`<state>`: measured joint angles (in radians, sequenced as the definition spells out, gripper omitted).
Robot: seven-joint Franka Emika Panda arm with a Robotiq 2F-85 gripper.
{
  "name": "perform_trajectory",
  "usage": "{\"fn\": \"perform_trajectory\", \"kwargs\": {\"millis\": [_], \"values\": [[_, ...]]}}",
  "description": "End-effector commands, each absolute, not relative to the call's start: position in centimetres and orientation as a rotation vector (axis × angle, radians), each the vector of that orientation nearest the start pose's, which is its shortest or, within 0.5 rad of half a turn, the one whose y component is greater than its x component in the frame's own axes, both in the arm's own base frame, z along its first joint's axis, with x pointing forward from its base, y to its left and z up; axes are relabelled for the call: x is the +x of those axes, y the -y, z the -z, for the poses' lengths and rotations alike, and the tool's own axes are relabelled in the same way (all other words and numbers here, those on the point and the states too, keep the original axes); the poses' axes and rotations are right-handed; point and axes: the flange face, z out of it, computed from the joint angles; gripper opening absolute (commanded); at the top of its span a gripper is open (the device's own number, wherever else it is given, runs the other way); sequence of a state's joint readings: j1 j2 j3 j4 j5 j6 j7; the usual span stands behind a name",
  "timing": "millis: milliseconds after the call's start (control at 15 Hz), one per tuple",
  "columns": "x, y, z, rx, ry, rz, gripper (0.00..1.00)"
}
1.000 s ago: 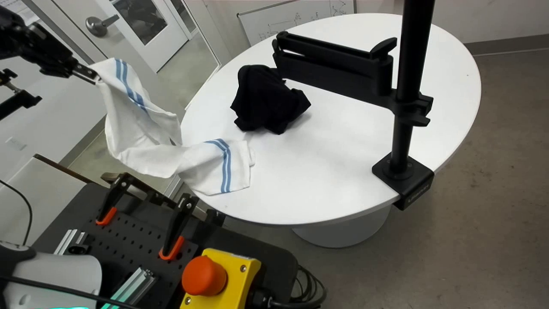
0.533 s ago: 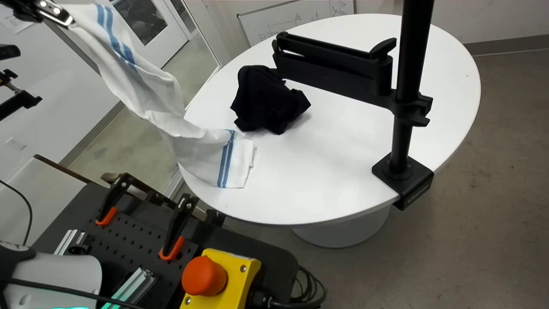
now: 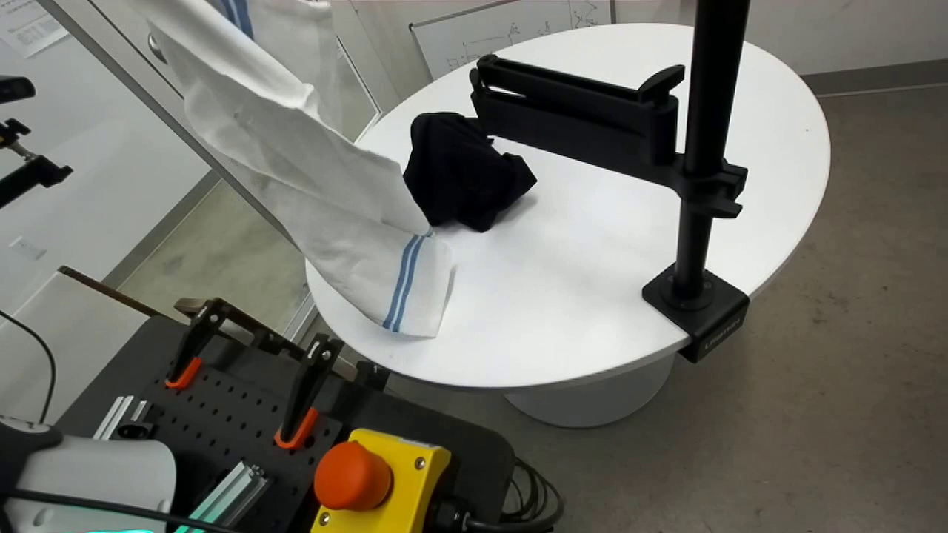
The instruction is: Hang the white cloth on the stand
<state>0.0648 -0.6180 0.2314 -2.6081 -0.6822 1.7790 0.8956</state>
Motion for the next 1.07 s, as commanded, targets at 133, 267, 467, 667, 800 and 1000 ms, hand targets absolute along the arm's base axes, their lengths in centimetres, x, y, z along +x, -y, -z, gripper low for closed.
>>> {"fn": "perform_trajectory", "kwargs": {"millis": [133,267,467,667,800,1000], "values": [[35.7,-0.7,-50.4,2.215,0.639,-0.247,0.0],[36.3,0.5,-51.4,2.191,0.686,-0.233,0.0],[37.6,2.4,-52.4,2.132,0.738,-0.222,0.0],[39.8,4.0,-52.2,2.053,0.74,-0.224,0.0],[41.6,5.5,-51.7,2.017,0.737,-0.2,0.0],[44.3,8.2,-50.9,1.992,0.744,-0.142,0.0]]}}
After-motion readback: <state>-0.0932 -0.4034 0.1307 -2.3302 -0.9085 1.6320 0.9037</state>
